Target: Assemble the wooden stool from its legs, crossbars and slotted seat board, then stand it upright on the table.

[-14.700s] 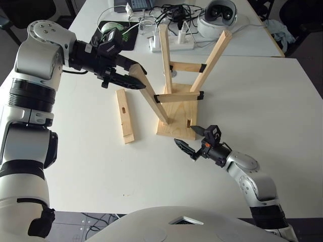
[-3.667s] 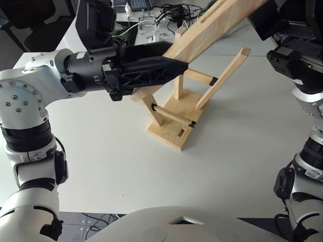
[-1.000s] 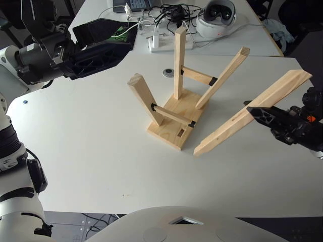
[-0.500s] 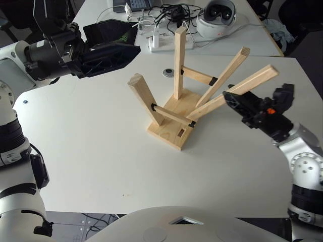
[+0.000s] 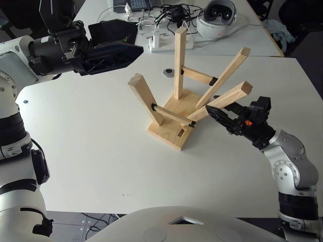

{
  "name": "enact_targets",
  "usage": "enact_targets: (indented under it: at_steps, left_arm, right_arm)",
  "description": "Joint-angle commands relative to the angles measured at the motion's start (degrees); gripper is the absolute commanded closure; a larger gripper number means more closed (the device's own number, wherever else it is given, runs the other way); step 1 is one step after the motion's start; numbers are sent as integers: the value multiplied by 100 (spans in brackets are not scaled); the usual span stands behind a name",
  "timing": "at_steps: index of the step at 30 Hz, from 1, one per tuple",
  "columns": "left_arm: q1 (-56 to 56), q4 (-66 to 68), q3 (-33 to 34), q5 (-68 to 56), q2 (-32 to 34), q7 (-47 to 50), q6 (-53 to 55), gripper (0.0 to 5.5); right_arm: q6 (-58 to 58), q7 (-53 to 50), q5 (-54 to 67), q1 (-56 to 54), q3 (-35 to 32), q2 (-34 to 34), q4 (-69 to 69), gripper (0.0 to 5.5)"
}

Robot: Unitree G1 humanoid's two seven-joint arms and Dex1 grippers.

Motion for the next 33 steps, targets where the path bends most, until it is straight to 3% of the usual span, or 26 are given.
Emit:
enact_targets:
  at_steps: [1, 17, 26, 33]
  left_arm:
    - [32, -93, 114, 80, 49, 56, -3, 10]
    - [203, -291, 272, 83, -39, 230, -33, 10]
    - [319, -399, 391, -2, -93, 373, -3, 10]
    - [363, -432, 445, -69, -100, 442, 19, 10]
  right_arm:
    - [122, 168, -256, 81, 134, -309, 206, 343]
    - [480, 330, -370, 56, 577, -1013, 465, 344]
    - [1141, -60, 942, -224, -96, -657, 299, 344]
    - [1351, 10, 1008, -156, -327, -795, 118, 344]
